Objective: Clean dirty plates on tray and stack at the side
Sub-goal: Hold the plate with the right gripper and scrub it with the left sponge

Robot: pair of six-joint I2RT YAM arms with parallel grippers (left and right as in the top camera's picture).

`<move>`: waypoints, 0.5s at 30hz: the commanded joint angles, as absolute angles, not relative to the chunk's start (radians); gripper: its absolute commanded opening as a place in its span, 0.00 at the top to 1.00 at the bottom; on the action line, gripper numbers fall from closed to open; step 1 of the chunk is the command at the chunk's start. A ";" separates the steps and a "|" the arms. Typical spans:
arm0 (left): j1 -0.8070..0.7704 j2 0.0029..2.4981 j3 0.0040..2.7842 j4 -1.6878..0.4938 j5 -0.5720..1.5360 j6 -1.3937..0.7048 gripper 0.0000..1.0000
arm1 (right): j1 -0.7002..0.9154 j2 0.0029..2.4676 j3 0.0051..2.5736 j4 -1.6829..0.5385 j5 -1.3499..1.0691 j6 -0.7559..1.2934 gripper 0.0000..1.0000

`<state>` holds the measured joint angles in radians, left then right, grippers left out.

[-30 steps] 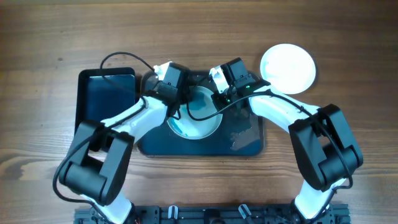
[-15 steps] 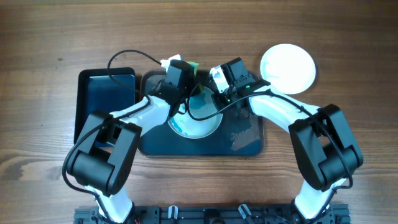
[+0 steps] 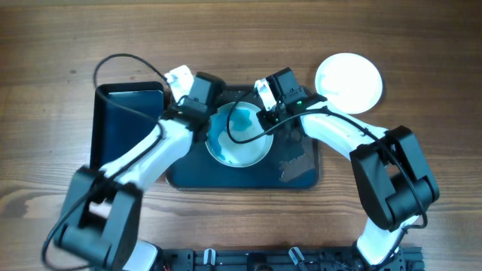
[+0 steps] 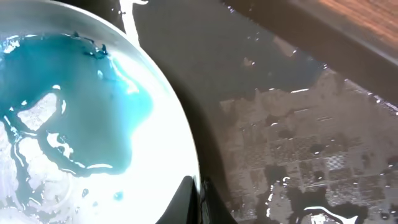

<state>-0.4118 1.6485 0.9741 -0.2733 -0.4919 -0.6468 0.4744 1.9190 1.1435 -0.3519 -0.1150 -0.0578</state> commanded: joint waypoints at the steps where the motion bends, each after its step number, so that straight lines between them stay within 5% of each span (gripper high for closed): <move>1: -0.337 1.495 0.969 -0.375 -0.427 -0.636 0.96 | 0.466 1.905 1.189 -0.357 -0.063 -0.110 0.96; 6: -0.086 1.437 0.969 -0.665 -0.286 -0.636 0.96 | 0.481 1.793 1.198 -0.352 -0.025 -0.211 0.96; 11: 0.060 1.467 0.968 -0.721 -0.216 -0.635 0.96 | 0.590 1.673 1.226 -0.348 0.397 -0.387 0.96; 15: 0.079 1.492 0.967 -0.707 -0.216 -0.635 0.96 | 0.739 1.594 1.229 -0.178 0.855 -0.762 0.96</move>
<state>0.0685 1.4612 0.9710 -0.7212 -0.2424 -0.6411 0.6563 1.6562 1.1988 -0.2680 0.4484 -0.4538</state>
